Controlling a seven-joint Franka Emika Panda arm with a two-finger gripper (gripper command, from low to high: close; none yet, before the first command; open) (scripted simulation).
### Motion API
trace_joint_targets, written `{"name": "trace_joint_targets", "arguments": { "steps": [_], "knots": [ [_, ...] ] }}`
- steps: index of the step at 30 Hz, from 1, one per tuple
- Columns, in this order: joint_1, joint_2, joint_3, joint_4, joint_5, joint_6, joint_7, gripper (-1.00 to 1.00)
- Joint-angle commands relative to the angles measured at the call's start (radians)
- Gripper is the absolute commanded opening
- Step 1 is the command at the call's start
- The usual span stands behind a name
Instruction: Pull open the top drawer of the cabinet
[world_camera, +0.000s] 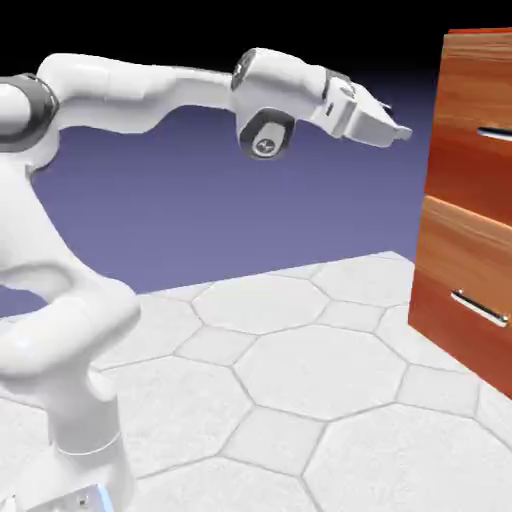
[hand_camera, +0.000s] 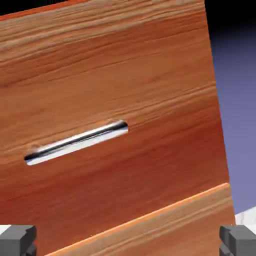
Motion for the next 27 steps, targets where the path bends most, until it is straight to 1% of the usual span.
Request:
{"name": "trace_joint_targets", "arguments": {
  "steps": [1,27],
  "knots": [
    [-0.036,0.0,0.034,0.023,0.035,0.0,-0.006,0.0],
    [-0.979,-0.005,0.916,0.633,0.951,0.006,-0.172,0.0]
  ]
}}
